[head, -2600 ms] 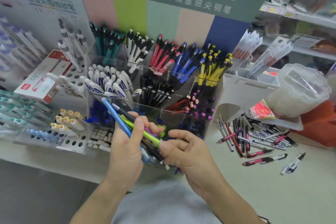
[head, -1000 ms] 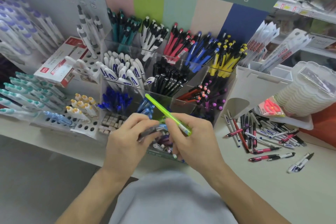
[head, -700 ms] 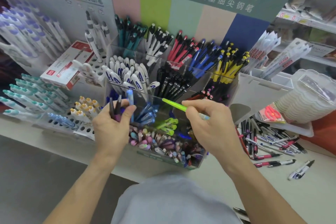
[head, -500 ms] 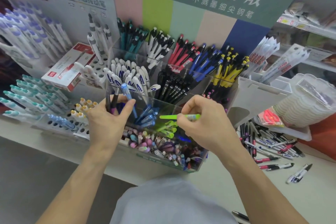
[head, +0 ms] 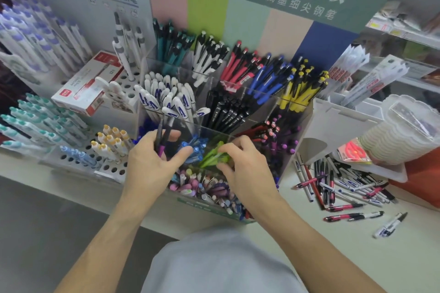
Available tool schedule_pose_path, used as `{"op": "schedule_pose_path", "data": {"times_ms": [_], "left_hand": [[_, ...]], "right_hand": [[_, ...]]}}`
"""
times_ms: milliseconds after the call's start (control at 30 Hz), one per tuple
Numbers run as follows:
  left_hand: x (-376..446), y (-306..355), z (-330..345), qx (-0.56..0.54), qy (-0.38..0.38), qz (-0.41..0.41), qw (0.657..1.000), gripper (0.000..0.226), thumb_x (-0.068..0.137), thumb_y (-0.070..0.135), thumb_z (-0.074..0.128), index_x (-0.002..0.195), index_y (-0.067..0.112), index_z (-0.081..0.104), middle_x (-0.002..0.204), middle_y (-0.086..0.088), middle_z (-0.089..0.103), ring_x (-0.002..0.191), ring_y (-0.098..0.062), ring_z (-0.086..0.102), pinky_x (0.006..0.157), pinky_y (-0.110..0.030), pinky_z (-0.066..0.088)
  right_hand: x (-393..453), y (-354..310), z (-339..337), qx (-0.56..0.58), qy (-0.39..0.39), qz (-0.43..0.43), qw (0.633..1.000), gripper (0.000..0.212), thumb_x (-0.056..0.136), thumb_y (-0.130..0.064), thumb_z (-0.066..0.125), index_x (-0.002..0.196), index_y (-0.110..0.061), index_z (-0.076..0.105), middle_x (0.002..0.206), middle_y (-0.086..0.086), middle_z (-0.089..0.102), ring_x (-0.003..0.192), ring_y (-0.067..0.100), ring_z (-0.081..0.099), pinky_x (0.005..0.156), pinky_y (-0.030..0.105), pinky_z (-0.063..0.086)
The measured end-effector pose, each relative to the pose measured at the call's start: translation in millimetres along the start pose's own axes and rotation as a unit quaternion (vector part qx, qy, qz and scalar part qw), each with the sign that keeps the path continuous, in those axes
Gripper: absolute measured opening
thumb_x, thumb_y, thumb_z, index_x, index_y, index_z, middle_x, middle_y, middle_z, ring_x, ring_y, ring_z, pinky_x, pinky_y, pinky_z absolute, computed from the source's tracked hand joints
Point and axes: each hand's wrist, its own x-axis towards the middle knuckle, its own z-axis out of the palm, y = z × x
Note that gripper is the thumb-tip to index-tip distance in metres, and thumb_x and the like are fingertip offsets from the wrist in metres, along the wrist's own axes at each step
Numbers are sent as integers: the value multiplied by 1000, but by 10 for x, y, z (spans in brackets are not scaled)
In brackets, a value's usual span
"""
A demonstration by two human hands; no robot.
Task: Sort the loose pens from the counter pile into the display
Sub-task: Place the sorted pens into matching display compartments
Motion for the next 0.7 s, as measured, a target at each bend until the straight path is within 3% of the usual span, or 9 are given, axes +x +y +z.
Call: {"op": "schedule_pose_path", "data": {"times_ms": [100,200,267,367,433,500,567,633,700], "left_hand": [[-61,101,13,-170,-23,-94,981,13,90,23,72,102,23,67,71,8,55,54,-5,43,53,-20,40],[-176,262,51,-432,-113,-202,872,13,101,6,47,108,6,58,71,-2,45,54,-12,39,44,-21,35],[-251,334,68,-500,-144,-209,828,18,100,4,40,109,4,56,77,-6,50,59,-15,45,49,-26,41],[-314,347,125,-512,-150,-194,823,20,103,6,38,111,7,56,80,-6,60,67,-17,55,62,-32,49],[-323,342,173,-518,-137,-183,825,20,103,7,38,114,8,55,83,-7,66,75,-18,64,67,-29,57],[-338,351,225,-523,-125,-163,827,20,101,8,39,115,8,54,91,-9,71,87,-20,70,75,-27,59],[-364,369,266,-523,-113,-140,833,20,98,10,41,114,8,52,97,-11,73,95,-22,71,81,-27,58],[-389,404,300,-510,-115,-124,843,21,93,16,45,112,10,52,102,-12,74,101,-23,71,84,-29,59],[-412,442,335,-466,-128,-109,869,23,93,25,50,112,12,52,104,-11,74,98,-24,71,74,-33,61]], "right_hand": [[106,63,76,19,77,-41,996,19,87,-14,79,104,-7,73,92,6,57,62,25,59,56,41,56],[17,-6,44,89,127,-60,986,20,92,-13,73,111,-6,70,100,4,60,77,14,61,71,27,56],[-144,-116,-42,186,150,-39,970,11,95,-9,68,105,-8,69,97,-1,63,79,7,61,72,17,51],[-329,-279,-181,353,28,53,934,4,97,-18,66,100,-16,67,88,-9,72,74,10,68,67,24,55],[-385,-302,-220,399,-80,111,907,14,94,-29,70,105,-25,63,87,-2,75,73,16,72,72,39,61],[-404,-276,-247,458,-124,178,862,24,92,-24,74,113,-24,60,85,9,76,72,27,74,74,50,62],[-396,-241,-298,541,-140,236,795,27,92,-12,73,116,-9,61,87,20,75,70,31,73,68,47,63],[-373,-217,-369,614,-176,252,727,28,91,-14,71,113,1,62,87,21,72,70,28,70,57,34,61],[-335,-189,-431,643,-190,242,701,28,90,-21,68,108,-1,64,84,15,70,64,23,65,48,25,53]]}}
